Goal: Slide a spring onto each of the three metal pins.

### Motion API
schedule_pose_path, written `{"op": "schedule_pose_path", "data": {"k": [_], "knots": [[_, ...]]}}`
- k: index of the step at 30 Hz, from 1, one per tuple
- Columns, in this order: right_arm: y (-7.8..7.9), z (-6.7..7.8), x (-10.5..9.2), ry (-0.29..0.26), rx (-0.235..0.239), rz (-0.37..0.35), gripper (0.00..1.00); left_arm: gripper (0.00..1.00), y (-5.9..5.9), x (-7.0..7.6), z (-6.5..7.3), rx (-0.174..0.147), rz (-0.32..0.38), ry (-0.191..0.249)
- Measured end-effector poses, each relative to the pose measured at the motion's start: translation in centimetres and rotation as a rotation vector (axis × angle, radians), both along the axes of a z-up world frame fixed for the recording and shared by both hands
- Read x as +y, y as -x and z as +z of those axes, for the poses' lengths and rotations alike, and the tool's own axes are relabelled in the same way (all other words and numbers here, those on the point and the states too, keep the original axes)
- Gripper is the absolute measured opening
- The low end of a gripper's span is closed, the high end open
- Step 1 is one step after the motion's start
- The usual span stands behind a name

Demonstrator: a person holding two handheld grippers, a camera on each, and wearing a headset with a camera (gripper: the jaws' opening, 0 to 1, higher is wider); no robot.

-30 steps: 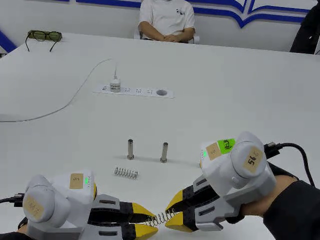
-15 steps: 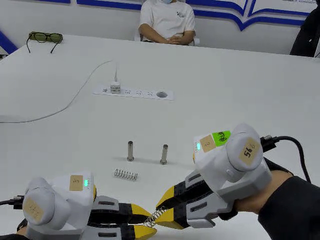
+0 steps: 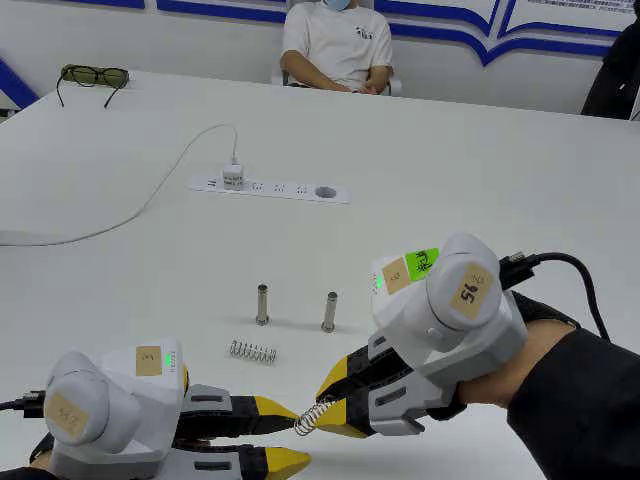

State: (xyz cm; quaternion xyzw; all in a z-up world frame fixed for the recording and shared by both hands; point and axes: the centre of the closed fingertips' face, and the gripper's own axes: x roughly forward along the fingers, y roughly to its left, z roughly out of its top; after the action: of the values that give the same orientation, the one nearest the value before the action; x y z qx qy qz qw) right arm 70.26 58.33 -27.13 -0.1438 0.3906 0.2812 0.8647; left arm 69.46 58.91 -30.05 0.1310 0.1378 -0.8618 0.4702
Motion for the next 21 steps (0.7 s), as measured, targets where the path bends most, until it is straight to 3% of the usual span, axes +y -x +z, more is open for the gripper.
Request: {"op": "schedule_pose_path", "data": {"k": [12,21], "knots": [[-0.3,0.1,-2.9,0.065,0.023,-0.067,0.12,0.35,-2.4,-0.3,0.1,0.0,0.092,0.006],[-1.3,1.1,-5.2,0.106,0.033,-0.1,0.12,0.39,-3.5,-0.1,-0.2,-0.001,0.133,0.005]]}}
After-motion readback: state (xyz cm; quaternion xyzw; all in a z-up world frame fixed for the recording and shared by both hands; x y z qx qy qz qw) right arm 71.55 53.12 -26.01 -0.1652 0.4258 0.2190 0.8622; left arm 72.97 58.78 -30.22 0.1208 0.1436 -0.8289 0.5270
